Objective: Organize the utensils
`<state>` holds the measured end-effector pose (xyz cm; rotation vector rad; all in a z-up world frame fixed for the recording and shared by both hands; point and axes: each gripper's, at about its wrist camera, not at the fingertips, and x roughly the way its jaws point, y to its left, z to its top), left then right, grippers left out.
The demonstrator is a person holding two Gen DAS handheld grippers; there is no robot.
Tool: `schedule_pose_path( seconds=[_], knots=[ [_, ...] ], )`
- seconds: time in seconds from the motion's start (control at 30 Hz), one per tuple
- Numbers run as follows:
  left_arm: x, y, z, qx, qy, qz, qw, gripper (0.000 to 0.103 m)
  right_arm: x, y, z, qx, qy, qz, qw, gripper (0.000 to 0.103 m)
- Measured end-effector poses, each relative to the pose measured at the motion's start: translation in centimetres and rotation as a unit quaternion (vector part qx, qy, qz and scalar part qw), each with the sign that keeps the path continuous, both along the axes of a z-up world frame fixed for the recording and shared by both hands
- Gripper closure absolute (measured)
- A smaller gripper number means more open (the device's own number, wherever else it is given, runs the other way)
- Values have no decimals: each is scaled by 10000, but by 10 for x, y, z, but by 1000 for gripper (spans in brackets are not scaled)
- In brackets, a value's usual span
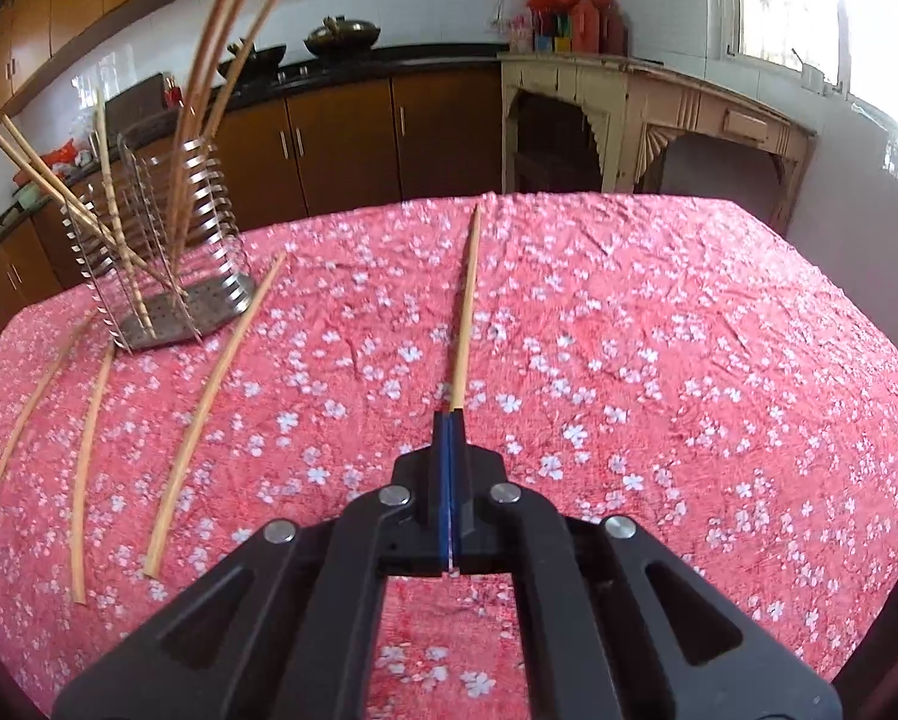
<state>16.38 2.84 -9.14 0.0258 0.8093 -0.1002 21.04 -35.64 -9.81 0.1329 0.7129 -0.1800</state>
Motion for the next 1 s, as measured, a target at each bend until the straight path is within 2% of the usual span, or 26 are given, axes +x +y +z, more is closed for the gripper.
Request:
schedule_pose_path(
  seconds=[0.13,0.23,0.3,0.33,0.37,0.47,0.53,0.57,0.6,0.67,0.8,1.0],
  knots=[
    [-6,4,18,-72,-328,-33,9994,96,-4,-3,7,5,-105,-7,9999,102],
    [-5,3,21,-105,-354,-40,9993,96,5,1,-2,-50,147,67,9999,101],
    [-5,4,19,-115,-331,-34,9994,96,13,-2,-10,49,312,-42,9995,92],
    [-5,4,17,-140,-297,-27,9995,96,16,-3,-12,108,330,-65,9994,81],
    [-4,3,15,-153,-269,-19,9995,96,22,-5,-16,196,411,-86,9989,76],
    [-3,4,13,-152,-225,-18,9996,96,38,-8,-25,373,689,-121,9969,76],
    [-1,5,13,-154,-229,-10,9996,96,46,-7,-30,242,802,-188,9963,77],
    [-3,4,14,-154,-235,-9,9996,96,48,-5,-31,98,809,-189,9965,91],
    [-2,5,15,-155,-237,-9,9996,96,49,-4,-30,54,812,-171,9965,95],
    [-2,5,16,-163,-259,-24,9995,96,45,-6,-30,185,777,-169,9967,96],
    [-5,7,20,-192,-349,-67,9992,96,24,-7,-19,100,404,-177,9990,96],
    [-15,12,34,-329,-709,-110,9969,96,-18,-1,27,-286,-578,-155,9978,96]
  ],
)
